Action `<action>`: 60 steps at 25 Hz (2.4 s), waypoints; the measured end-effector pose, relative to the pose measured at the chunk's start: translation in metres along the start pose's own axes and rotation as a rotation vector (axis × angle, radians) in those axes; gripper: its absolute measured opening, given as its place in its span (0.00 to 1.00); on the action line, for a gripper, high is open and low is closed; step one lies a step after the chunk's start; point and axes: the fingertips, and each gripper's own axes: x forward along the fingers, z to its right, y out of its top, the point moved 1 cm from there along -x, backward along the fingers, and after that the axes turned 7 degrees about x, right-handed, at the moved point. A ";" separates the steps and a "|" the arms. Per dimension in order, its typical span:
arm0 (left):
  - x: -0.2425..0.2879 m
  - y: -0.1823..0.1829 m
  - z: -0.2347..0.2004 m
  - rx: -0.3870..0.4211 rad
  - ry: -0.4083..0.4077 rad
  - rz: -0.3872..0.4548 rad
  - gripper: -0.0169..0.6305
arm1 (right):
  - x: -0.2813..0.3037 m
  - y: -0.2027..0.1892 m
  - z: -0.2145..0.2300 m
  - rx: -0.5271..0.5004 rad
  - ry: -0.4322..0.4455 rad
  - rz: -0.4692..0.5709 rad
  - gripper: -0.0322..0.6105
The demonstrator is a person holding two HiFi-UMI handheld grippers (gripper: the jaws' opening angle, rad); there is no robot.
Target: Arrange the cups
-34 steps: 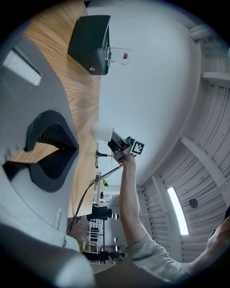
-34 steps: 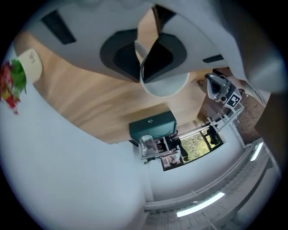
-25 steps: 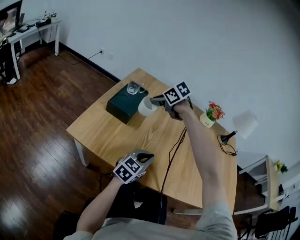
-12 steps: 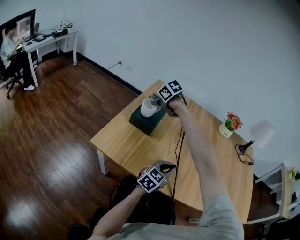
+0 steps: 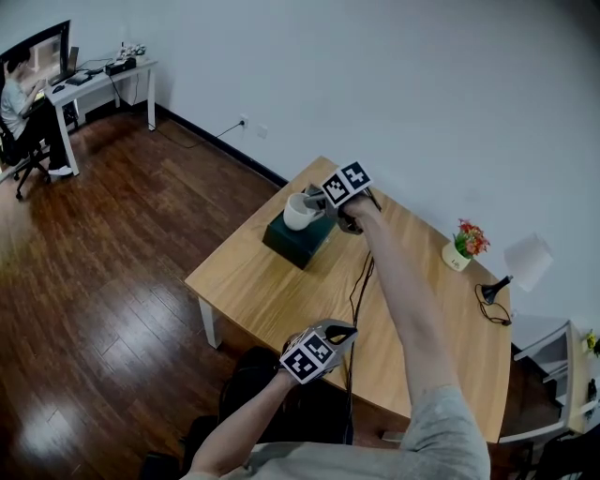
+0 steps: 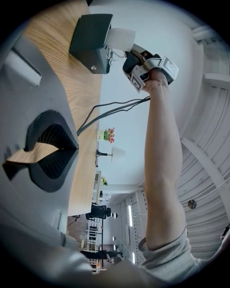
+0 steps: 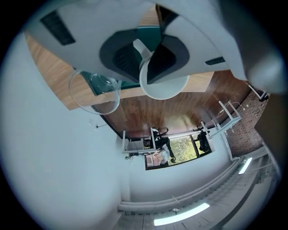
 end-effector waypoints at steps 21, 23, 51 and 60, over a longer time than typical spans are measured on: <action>-0.011 -0.003 -0.014 -0.020 0.012 0.000 0.04 | -0.323 -0.220 -0.107 0.000 0.162 1.085 0.09; -0.010 -0.003 -0.009 -0.022 -0.006 0.000 0.04 | -0.382 -0.284 -0.118 0.016 0.038 1.193 0.09; 0.110 0.054 0.125 -0.106 -0.335 0.200 0.04 | -0.398 -0.540 -0.152 0.212 -0.630 1.100 0.09; 0.115 0.053 0.134 -0.039 -0.304 0.160 0.04 | -0.355 -0.516 -0.139 0.233 -0.494 1.083 0.09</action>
